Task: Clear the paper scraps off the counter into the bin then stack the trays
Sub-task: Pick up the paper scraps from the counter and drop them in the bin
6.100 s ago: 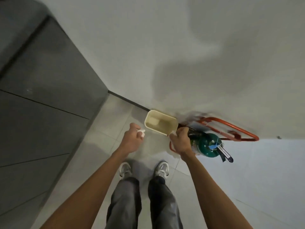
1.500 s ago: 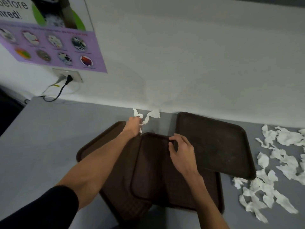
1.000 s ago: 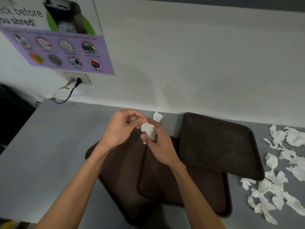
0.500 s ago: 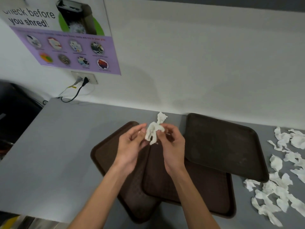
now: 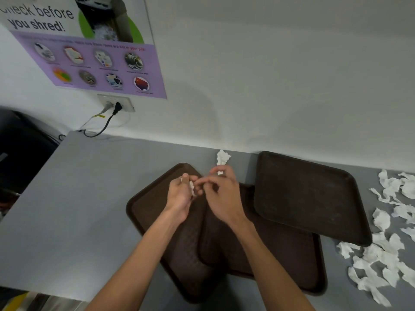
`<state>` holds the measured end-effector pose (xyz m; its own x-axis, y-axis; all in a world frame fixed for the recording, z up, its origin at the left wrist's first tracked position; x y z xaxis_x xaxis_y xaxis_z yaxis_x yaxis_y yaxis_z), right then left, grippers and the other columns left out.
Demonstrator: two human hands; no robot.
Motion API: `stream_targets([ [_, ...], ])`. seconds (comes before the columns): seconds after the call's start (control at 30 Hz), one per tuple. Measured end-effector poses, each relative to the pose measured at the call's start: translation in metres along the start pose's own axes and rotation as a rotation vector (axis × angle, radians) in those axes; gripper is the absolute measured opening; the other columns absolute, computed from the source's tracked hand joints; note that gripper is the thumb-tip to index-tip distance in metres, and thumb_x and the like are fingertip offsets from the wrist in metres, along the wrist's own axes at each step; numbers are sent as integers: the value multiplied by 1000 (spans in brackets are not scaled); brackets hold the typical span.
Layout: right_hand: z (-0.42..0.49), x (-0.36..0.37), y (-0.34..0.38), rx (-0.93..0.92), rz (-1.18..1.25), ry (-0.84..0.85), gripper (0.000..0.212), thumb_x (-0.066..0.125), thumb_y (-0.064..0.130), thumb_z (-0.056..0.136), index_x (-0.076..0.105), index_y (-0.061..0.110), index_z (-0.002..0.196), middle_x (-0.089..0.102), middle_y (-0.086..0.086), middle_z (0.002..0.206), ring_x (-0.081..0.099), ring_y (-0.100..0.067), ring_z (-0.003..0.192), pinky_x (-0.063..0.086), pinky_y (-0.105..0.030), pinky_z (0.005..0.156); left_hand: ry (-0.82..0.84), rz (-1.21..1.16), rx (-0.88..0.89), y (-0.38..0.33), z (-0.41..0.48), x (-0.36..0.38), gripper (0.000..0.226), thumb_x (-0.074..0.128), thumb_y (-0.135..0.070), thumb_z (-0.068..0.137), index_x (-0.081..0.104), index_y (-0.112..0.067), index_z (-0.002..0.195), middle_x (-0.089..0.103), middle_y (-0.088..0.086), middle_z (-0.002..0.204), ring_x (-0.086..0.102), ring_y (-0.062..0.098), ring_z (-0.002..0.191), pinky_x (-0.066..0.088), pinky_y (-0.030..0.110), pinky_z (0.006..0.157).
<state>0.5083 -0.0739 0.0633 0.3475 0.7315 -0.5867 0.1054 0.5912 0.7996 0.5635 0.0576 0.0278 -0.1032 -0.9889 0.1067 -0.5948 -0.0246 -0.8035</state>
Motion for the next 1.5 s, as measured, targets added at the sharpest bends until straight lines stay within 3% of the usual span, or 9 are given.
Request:
stream_targets([
  [0.1,46,-2,-30,41,-150,-75,22,62,12,96,76,26,105,51,2,120,62,-7,88,52,-21,89,-53,115,92,-7,7,-15,47,35,-39,112,63,-3,98,52,5,64,44,11,42,31,24,35],
  [0.23,109,26,-97,140,-471,164,49,61,10,94,58,30,138,44,-5,147,58,-32,126,53,-46,105,1,232,158,-14,6,-21,56,32,-54,108,50,-12,77,38,1,51,29,14,35,19,23,35],
  [0.43,136,59,-176,184,-623,520,80,79,30,92,39,36,160,-2,-1,175,30,-39,154,41,-38,119,30,329,85,-11,3,-28,40,34,-37,104,50,-18,73,41,-3,57,33,13,51,29,30,53],
  [0.5,139,60,-184,230,-568,482,64,73,18,96,50,18,155,31,-12,168,42,-36,147,49,-20,105,38,361,68,-9,4,-33,31,38,-31,100,56,-19,77,47,-3,65,38,13,58,33,30,59],
  [0.6,138,55,-187,236,-619,342,22,67,14,99,72,3,117,71,-20,119,69,-38,112,54,-34,86,98,369,58,-7,4,-34,23,42,-26,100,60,-18,88,45,-3,73,39,12,64,36,30,63],
  [0.77,121,30,-172,304,-502,99,24,56,6,101,76,10,114,71,-20,110,69,-39,101,57,-41,89,135,353,98,-5,3,-27,28,35,-14,109,62,-8,113,47,1,81,43,10,70,41,27,66],
  [1.07,19,-78,-96,203,-57,-276,24,66,4,98,70,23,113,70,1,97,70,-15,87,55,-26,75,314,269,189,12,-19,25,19,45,-6,109,56,-8,124,73,19,109,75,27,96,58,32,84],
  [1.2,-58,-144,-71,187,112,-410,21,64,12,103,66,32,109,72,6,90,74,-10,69,63,-30,68,429,273,247,19,-60,71,18,48,-16,109,55,-5,122,76,20,99,76,35,90,60,36,82],
  [1.5,-242,-278,-91,311,270,-662,19,67,8,99,75,25,96,78,10,86,78,-6,77,59,-22,73,680,473,397,80,-183,198,28,54,-31,106,74,-12,111,71,20,78,70,34,61,57,34,62],
])
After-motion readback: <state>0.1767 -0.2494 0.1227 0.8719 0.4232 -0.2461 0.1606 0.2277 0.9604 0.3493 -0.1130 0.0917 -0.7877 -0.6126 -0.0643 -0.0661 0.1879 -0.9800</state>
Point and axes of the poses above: each hand's wrist, its own z-axis towards the middle knuckle, its own x-axis out of the palm, y = z × x, the point moved 7 cm from there along z, towards the middle knuckle
